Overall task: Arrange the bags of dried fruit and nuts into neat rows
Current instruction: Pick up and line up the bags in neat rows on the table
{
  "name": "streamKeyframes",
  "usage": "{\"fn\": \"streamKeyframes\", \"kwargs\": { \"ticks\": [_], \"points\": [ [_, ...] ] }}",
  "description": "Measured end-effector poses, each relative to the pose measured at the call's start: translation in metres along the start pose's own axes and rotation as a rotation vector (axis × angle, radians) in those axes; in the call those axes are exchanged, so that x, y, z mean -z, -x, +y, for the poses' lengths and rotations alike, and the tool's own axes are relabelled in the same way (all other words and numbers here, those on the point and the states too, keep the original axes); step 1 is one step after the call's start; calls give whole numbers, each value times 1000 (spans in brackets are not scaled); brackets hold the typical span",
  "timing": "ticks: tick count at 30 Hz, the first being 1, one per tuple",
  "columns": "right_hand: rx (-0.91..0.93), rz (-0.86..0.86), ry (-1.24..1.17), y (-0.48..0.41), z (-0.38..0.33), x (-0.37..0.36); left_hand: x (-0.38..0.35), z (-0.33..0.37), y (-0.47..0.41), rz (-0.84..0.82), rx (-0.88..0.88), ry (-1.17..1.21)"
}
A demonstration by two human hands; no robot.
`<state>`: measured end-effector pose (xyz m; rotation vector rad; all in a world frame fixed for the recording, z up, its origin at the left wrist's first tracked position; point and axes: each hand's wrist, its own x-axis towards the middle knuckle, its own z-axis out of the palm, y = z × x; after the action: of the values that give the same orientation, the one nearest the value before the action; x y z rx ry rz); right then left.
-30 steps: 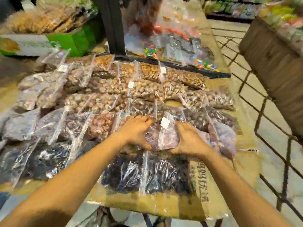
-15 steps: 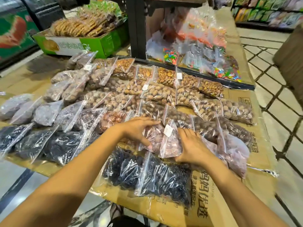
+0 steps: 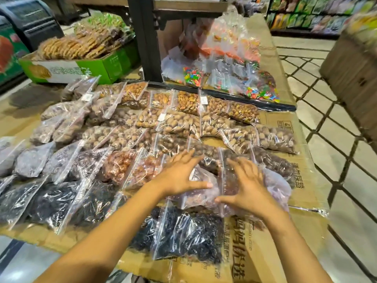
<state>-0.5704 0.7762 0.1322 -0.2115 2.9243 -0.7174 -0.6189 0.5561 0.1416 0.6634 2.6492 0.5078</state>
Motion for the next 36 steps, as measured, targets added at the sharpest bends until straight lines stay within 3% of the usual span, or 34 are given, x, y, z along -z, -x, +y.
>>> {"fn": "streamKeyframes", "kwargs": {
  "ticks": [3,6,9,12,15,18,22,30,33,36],
  "points": [
    [-151,98,26,14,44,24,-15,11,-8,-2,-48,-114],
    [-278,-14,58,20,91,27,-26,28,-19,46,-112,-303],
    [-302,-126,14,25,120,16,-38,53,-29,-1,-197,-457],
    [-296,-74,-116,30,128,7,-58,72,-38,-97,-241,-539],
    [-347,-45,-289,30,135,7,-63,84,-46,-146,-173,-527],
    [-409,-50,-273,19,147,18,-59,93,-50,-148,-190,-517],
    [-337,-134,-251,14,142,22,-49,90,-45,-147,-177,-458],
    [-356,271,-426,37,131,-21,-27,78,-24,-30,-136,-439],
    [-403,314,-488,35,137,-28,-38,59,-15,-104,-101,-313],
    [-445,339,-700,37,136,-20,-45,47,-19,-109,-79,-233]
  ]
}}
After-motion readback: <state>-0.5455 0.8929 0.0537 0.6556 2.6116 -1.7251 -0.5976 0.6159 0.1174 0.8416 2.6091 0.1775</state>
